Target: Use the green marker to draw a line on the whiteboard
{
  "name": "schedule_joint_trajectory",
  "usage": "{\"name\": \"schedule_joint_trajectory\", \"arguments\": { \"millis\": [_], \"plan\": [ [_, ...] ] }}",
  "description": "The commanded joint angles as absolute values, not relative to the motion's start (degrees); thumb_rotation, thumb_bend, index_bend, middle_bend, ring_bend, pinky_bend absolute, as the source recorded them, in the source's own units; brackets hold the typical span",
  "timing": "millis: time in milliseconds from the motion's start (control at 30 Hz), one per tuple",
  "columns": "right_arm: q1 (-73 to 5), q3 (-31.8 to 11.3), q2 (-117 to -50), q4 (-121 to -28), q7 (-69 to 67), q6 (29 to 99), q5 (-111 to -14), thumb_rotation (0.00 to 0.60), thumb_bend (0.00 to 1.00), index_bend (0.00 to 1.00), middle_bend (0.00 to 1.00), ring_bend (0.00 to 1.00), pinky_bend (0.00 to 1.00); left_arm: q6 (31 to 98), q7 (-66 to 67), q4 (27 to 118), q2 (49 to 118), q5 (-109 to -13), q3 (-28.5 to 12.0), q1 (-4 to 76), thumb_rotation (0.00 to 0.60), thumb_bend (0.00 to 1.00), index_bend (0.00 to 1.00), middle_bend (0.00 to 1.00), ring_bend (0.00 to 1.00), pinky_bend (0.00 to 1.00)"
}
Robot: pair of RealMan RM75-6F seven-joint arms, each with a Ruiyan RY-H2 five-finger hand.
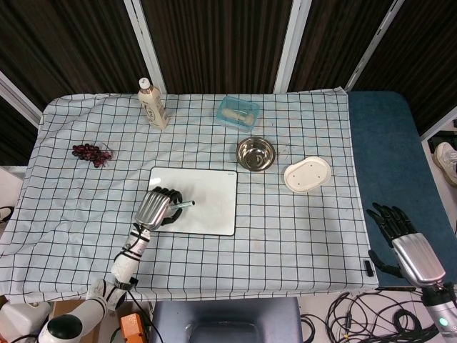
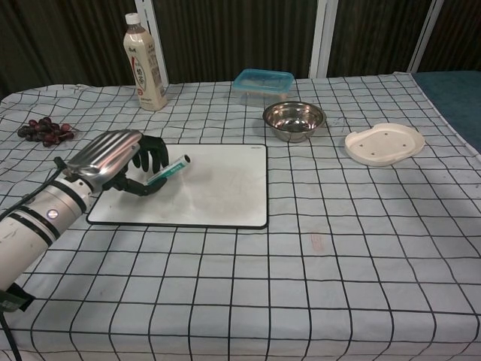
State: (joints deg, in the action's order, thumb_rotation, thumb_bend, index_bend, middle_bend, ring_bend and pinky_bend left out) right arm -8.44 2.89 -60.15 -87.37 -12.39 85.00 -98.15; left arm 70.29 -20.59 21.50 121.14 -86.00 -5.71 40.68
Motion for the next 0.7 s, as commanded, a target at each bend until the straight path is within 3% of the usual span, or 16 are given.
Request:
{"name": "schedule_joint_trajectory", "arguments": {
  "millis": [33,367,700],
  "plan": [
    [-8.43,2.92,-60.13,-87.45,-12.29,84.95,-98.15,0.6,0.32,0.0,0.0,0.0,0.02,70.52,-20.87,21.44,120.87,-85.9,-5.69,40.34,0.6,0.53,0.77,0.77,0.52,0.47],
    [-7.97,2.85,-60.12,-87.55,-12.03,85.78,-98.23,0.6,0.32,0.0,0.0,0.0,0.02,70.62,-22.0,21.13,119.7,-85.64,-5.5,39.27,0.6,0.54,0.77,0.77,0.52,0.47],
    [-7.51,2.65,-60.01,-87.42,-12.72,87.11,-98.57,0.6,0.32,0.0,0.0,0.0,0.02,75.91,-21.33,25.74,119.03,-87.54,-4.72,39.24,0.6,0.54,0.77,0.77,0.52,0.47]
  ]
}}
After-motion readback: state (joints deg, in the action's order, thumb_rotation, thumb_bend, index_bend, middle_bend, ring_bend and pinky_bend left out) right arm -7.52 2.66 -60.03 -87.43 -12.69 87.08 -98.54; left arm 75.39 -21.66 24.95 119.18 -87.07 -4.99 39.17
